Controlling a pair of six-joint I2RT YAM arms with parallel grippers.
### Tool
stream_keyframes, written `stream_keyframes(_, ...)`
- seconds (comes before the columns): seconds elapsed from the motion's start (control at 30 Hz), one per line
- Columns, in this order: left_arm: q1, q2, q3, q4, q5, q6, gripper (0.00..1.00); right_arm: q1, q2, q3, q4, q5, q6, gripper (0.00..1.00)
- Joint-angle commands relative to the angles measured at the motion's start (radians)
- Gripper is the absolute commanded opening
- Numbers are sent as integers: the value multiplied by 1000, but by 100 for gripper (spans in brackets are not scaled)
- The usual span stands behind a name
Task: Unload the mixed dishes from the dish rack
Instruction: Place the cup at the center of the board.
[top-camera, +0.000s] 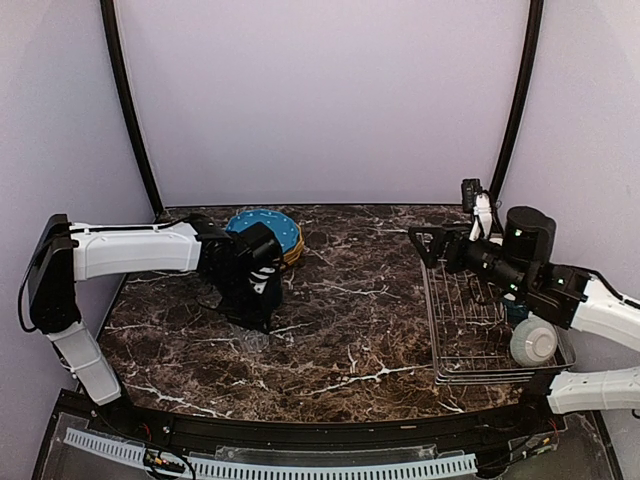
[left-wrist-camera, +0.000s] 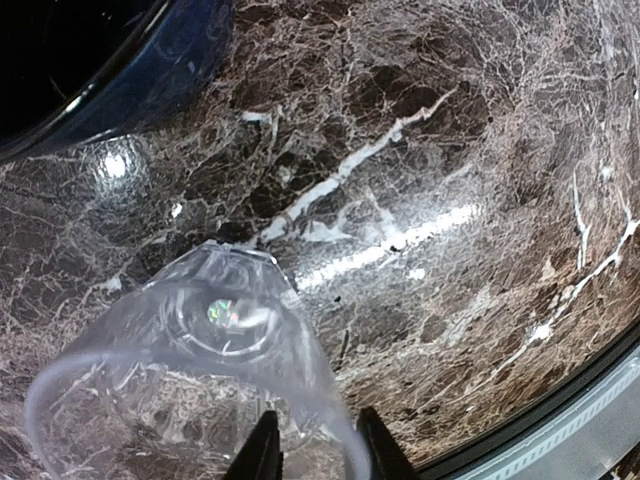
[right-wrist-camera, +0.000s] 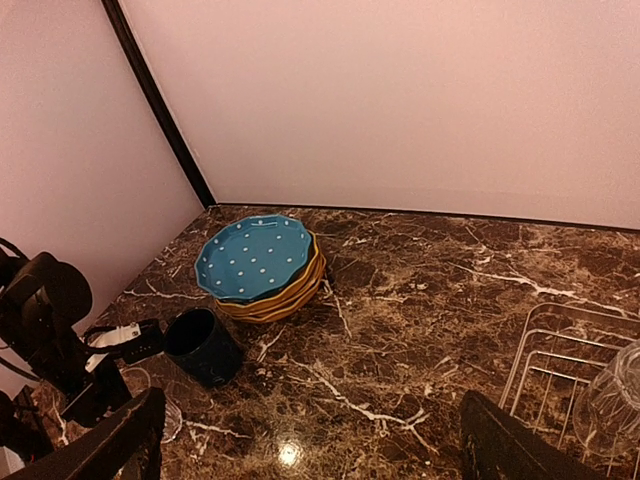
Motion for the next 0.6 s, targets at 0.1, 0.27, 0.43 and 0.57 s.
stream_keyframes(0.1, -6, -36, 20, -4, -20, 50, 44, -5, 107, 102, -136, 85, -75, 99)
stream_keyframes(0.27, -6, -147, -17, 41, 9, 88, 56, -16, 268, 291, -424, 310, -98, 99)
stream_keyframes(0.43, -6, -302, -83, 171, 44, 134, 65, -139, 389, 403, -559, 317, -63, 99)
stream_keyframes(0.57, -6, -389, -120, 254, 87, 160, 77, -299, 523, 500, -625, 204, -3, 99)
